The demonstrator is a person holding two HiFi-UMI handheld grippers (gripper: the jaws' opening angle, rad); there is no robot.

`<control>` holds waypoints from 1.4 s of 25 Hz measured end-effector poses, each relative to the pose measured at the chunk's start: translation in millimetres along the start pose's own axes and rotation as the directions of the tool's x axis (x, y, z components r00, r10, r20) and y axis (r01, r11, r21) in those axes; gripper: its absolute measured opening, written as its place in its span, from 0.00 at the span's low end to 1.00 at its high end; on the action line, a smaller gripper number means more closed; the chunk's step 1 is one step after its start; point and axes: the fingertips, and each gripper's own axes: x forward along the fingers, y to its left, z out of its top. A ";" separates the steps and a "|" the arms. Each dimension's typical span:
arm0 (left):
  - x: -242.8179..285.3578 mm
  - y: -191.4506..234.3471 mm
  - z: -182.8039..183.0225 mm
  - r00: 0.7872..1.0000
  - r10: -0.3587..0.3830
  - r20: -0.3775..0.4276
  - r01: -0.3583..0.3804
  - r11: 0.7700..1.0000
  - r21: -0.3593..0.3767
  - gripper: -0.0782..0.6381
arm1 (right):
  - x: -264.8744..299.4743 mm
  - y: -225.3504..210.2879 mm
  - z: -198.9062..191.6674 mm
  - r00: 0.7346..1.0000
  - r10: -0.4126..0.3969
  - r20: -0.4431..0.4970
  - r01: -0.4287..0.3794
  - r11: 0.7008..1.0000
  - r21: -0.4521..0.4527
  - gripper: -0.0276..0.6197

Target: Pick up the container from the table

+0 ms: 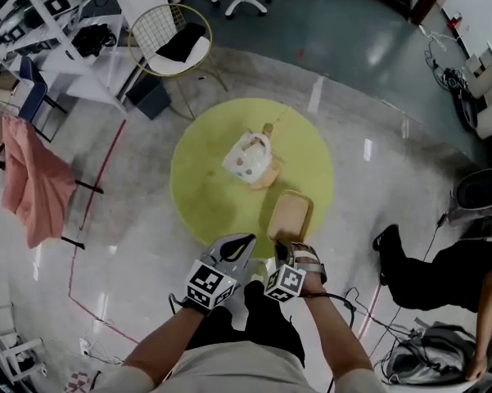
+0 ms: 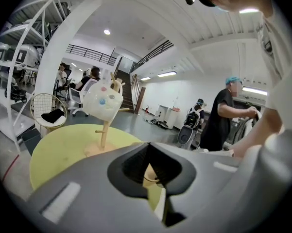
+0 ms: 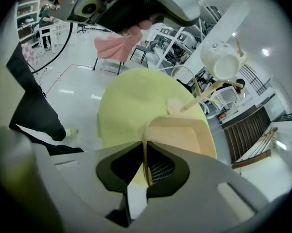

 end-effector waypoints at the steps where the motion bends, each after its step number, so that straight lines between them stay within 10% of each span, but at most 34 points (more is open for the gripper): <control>1: -3.5 -1.1 1.8 1.000 -0.006 0.004 0.006 1.000 0.006 0.12 | -5.4 -1.0 2.7 1.000 -0.009 0.001 0.009 1.000 0.006 0.10; 35: -123.2 -47.7 80.4 0.988 -0.075 0.132 0.059 0.991 0.124 0.12 | -194.0 11.4 110.7 0.989 -0.125 0.076 0.115 0.985 0.129 0.10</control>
